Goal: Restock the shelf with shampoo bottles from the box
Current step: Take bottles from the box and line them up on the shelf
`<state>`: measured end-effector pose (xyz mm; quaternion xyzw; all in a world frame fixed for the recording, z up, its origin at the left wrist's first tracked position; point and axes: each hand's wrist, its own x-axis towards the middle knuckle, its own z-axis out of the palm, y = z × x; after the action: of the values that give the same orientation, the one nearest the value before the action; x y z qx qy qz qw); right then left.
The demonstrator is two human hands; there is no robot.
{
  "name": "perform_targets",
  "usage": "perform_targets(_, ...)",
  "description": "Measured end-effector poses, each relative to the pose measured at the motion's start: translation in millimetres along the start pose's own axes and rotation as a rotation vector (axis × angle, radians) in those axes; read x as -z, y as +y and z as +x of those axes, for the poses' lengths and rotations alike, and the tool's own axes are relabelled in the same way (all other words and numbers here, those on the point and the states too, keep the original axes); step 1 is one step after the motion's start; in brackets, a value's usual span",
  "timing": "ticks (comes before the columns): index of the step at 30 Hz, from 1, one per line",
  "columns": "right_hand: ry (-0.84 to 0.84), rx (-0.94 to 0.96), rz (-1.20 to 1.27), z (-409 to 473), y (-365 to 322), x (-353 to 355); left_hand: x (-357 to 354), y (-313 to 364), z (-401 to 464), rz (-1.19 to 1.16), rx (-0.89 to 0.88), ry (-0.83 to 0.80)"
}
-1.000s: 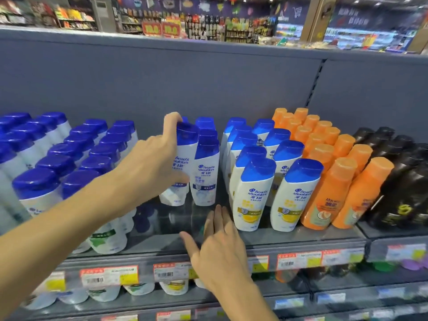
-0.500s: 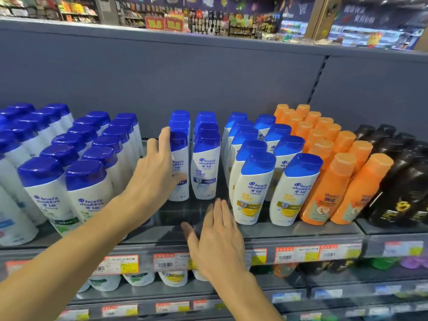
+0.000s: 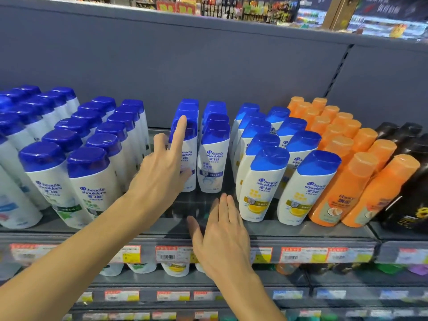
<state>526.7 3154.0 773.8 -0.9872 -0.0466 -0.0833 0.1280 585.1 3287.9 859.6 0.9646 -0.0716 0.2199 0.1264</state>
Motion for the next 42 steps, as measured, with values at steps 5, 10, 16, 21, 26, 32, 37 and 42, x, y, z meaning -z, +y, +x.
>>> perform_targets(5, -0.036, 0.065, 0.023, -1, 3, 1, 16, 16, -14, 0.081, -0.003, 0.012)
perform_targets(10, 0.077, 0.219, 0.151, -18, 8, 14, 48, 30, -63, 0.114, -0.088, 0.092)
perform_targets(16, -0.097, 0.444, 0.39, -73, -20, 7, 58, -8, -201, 0.229, 0.044, 0.006)
perform_targets(21, -0.254, 0.58, 0.482, -140, -68, -40, 58, -65, -320, 0.399, 0.413, -0.274)
perform_targets(26, -0.621, 0.704, 0.455, -205, -114, -96, 51, -103, -411, 0.458, 0.622, -0.503)
perform_targets(32, -0.818, 0.681, 0.294, -271, -160, -197, -1, -166, -494, 0.38, 0.7, -0.664)
perform_targets(37, -0.904, 0.565, 0.149, -311, -195, -288, -49, -232, -541, 0.273, 0.665, -0.738)
perform_targets(42, -1.043, 0.279, 0.074, -340, -221, -388, -107, -308, -596, 0.146, 0.598, -0.864)
